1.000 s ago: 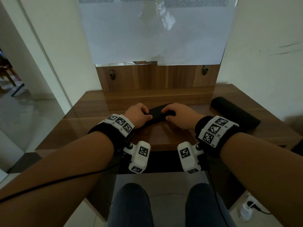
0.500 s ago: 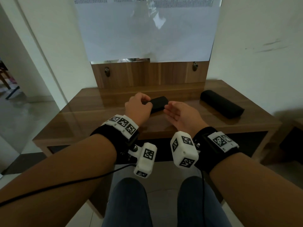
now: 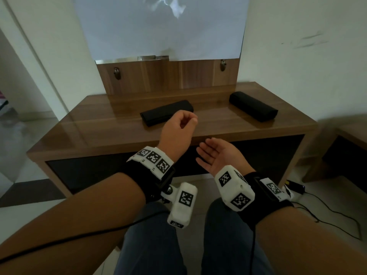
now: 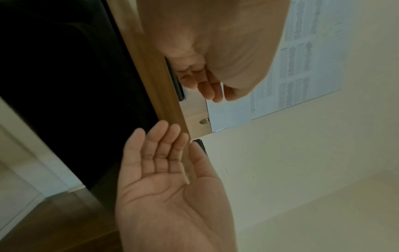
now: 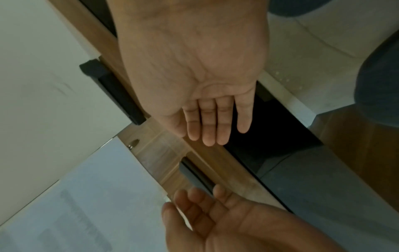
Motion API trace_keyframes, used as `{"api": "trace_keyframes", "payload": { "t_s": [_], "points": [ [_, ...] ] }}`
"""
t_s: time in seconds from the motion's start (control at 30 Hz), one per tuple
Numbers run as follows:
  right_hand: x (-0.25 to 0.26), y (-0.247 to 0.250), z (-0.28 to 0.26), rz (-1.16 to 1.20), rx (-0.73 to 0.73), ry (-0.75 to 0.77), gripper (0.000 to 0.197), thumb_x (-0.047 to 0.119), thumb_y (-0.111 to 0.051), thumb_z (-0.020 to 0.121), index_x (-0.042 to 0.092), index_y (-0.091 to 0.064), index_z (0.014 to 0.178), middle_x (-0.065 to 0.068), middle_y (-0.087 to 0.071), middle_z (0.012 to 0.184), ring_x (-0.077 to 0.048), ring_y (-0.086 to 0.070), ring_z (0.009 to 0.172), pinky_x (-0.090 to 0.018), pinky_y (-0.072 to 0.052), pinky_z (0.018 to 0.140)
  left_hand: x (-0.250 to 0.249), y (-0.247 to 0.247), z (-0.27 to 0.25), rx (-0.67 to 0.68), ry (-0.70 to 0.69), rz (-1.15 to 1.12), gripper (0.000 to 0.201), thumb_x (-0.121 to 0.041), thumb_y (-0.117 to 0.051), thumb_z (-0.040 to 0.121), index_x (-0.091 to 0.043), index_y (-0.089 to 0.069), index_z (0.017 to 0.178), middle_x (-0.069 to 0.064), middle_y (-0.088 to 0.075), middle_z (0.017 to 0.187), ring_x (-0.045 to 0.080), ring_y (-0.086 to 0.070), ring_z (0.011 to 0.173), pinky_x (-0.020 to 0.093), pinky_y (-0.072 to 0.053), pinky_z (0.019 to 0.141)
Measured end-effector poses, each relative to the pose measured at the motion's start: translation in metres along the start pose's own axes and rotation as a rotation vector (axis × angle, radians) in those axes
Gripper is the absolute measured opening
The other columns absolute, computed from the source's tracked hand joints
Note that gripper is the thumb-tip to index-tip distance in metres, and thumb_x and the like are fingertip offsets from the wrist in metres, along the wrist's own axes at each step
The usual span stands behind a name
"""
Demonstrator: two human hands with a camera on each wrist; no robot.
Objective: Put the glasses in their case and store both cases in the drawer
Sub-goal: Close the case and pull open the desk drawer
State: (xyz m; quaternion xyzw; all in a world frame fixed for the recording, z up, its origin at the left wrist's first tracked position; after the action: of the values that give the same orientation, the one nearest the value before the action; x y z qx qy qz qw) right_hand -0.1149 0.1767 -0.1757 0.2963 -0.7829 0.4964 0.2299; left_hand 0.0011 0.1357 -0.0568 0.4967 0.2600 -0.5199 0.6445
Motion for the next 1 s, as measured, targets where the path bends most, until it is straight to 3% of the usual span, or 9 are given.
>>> {"api": "trace_keyframes", "payload": {
  "t_s": [0.13, 0.2, 0.33, 0.43, 0.53, 0.6, 0.73, 0.87, 1.0],
  "points": [
    [-0.02, 0.036, 0.006, 0.102, -0.133, -0.05, 0.025, 0.034, -0.054, 0.093, 0.01, -0.054, 0.085, -0.014, -0.063, 0.091, -0.03, -0.062, 0.089, -0.045, -0.049, 0.07, 0.016, -0.009, -0.018, 0.01, 0.046, -0.125, 0.016, -0.027, -0.048, 0.092, -0.023, -0.064, 0.094, -0.007, -0.066, 0.092, 0.009, -0.062, 0.093, 0.022, -0.047, 0.085],
    [-0.03, 0.05, 0.008, 0.181, -0.196, -0.069, 0.031, 0.04, -0.054, 0.093, 0.009, -0.05, 0.091, -0.016, -0.059, 0.098, -0.032, -0.06, 0.088, -0.048, -0.048, 0.074, 0.021, -0.009, -0.024, -0.001, 0.04, -0.162, 0.019, -0.026, -0.046, 0.093, -0.023, -0.065, 0.094, -0.007, -0.068, 0.094, 0.007, -0.062, 0.092, 0.019, -0.048, 0.085],
    [-0.045, 0.071, 0.01, 0.28, -0.24, -0.102, 0.043, 0.048, -0.048, 0.094, 0.011, -0.044, 0.116, -0.019, -0.054, 0.099, -0.033, -0.058, 0.087, -0.047, -0.045, 0.092, 0.03, -0.015, -0.038, 0.028, 0.028, -0.227, 0.022, -0.024, -0.044, 0.096, -0.021, -0.066, 0.091, -0.008, -0.068, 0.087, -0.005, -0.059, 0.077, 0.005, -0.046, 0.069],
    [-0.051, 0.085, 0.013, 0.282, -0.232, -0.118, 0.066, 0.054, -0.039, 0.095, 0.014, -0.029, 0.146, -0.023, -0.048, 0.134, -0.037, -0.052, 0.118, -0.046, -0.035, 0.109, 0.037, -0.024, -0.049, 0.078, 0.022, -0.209, 0.021, -0.024, -0.045, 0.095, -0.025, -0.065, 0.089, -0.009, -0.068, 0.086, -0.007, -0.06, 0.076, 0.006, -0.046, 0.069],
    [-0.055, 0.094, 0.019, 0.3, -0.233, -0.13, 0.076, 0.058, -0.036, 0.094, 0.013, -0.016, 0.152, -0.022, -0.027, 0.154, -0.037, -0.037, 0.137, -0.048, -0.03, 0.113, 0.04, -0.027, -0.052, 0.092, -0.01, -0.159, 0.019, -0.024, -0.048, 0.094, -0.032, -0.065, 0.088, -0.01, -0.068, 0.087, 0.001, -0.063, 0.085, 0.016, -0.051, 0.08],
    [-0.056, 0.098, 0.025, 0.319, -0.217, -0.122, 0.079, 0.061, -0.033, 0.093, 0.012, -0.014, 0.152, -0.021, -0.024, 0.156, -0.035, -0.032, 0.141, -0.048, -0.026, 0.115, 0.039, -0.027, -0.052, 0.099, -0.032, -0.135, 0.018, -0.024, -0.05, 0.092, -0.034, -0.064, 0.089, -0.012, -0.068, 0.088, 0.003, -0.064, 0.088, 0.022, -0.052, 0.085],
    [-0.052, 0.096, 0.035, 0.351, -0.177, -0.063, 0.078, 0.064, -0.028, 0.092, 0.016, -0.017, 0.152, -0.019, -0.029, 0.155, -0.031, -0.03, 0.143, -0.046, -0.022, 0.115, 0.023, -0.034, -0.05, 0.151, -0.123, -0.034, 0.016, -0.023, -0.051, 0.091, -0.033, -0.063, 0.093, -0.015, -0.066, 0.092, 0.002, -0.063, 0.088, 0.018, -0.052, 0.08],
    [-0.049, 0.094, 0.042, 0.363, -0.156, -0.01, 0.076, 0.068, -0.027, 0.09, 0.017, -0.033, 0.146, -0.016, -0.058, 0.117, -0.029, -0.058, 0.103, -0.044, -0.032, 0.101, 0.005, -0.042, -0.049, 0.186, -0.241, 0.074, 0.017, -0.023, -0.051, 0.09, -0.027, -0.065, 0.099, -0.02, -0.059, 0.093, -0.001, -0.059, 0.09, 0.012, -0.048, 0.08],
    [-0.049, 0.097, 0.051, 0.374, -0.119, 0.021, 0.079, 0.072, -0.029, 0.086, 0.017, -0.043, 0.141, -0.011, -0.057, 0.134, -0.027, -0.057, 0.114, -0.043, -0.032, 0.106, -0.002, -0.046, -0.048, 0.194, -0.338, 0.134, 0.019, -0.019, -0.053, 0.089, -0.02, -0.068, 0.101, -0.01, -0.062, 0.098, -0.001, -0.057, 0.092, 0.004, -0.041, 0.08]
  ]
}}
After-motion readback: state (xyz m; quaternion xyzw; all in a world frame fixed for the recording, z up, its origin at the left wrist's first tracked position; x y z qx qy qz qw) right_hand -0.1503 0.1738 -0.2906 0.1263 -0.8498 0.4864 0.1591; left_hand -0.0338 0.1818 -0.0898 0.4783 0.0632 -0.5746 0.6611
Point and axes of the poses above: each hand's wrist, its own z-axis towards the middle knuckle, its own y-axis out of the back of the hand, x = y × z, the point moved 9 cm from there along z, towards the middle knuckle
